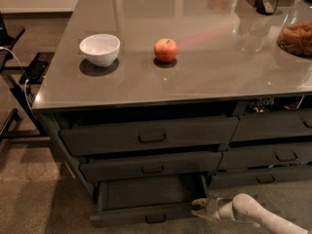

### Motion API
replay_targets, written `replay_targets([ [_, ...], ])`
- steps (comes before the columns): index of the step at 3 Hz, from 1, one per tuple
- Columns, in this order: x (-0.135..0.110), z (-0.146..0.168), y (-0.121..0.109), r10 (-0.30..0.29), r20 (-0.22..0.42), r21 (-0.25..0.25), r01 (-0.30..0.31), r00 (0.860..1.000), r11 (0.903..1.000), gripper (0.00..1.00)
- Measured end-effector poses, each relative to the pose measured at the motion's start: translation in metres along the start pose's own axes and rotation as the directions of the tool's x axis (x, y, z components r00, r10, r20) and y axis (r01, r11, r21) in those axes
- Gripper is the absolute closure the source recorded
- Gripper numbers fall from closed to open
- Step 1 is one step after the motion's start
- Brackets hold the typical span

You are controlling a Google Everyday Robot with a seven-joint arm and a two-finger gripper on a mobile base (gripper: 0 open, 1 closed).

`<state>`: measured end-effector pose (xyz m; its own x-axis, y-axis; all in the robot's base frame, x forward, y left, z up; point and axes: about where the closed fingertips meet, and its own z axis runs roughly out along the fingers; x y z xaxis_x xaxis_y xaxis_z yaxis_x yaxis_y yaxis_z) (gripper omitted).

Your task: Open bottom drawer

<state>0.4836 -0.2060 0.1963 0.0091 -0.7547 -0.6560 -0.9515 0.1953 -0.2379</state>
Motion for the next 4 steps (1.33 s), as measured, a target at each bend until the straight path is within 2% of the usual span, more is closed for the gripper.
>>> replay_targets([
  [3,0.0,0.0001,0.0001,0.0,0.0,0.0,0.0,1.0,1.0,0.15],
  [4,-0.0001,0.0001,0.0001,0.0,0.0,0.0,0.0,1.0,1.0,0.0],
])
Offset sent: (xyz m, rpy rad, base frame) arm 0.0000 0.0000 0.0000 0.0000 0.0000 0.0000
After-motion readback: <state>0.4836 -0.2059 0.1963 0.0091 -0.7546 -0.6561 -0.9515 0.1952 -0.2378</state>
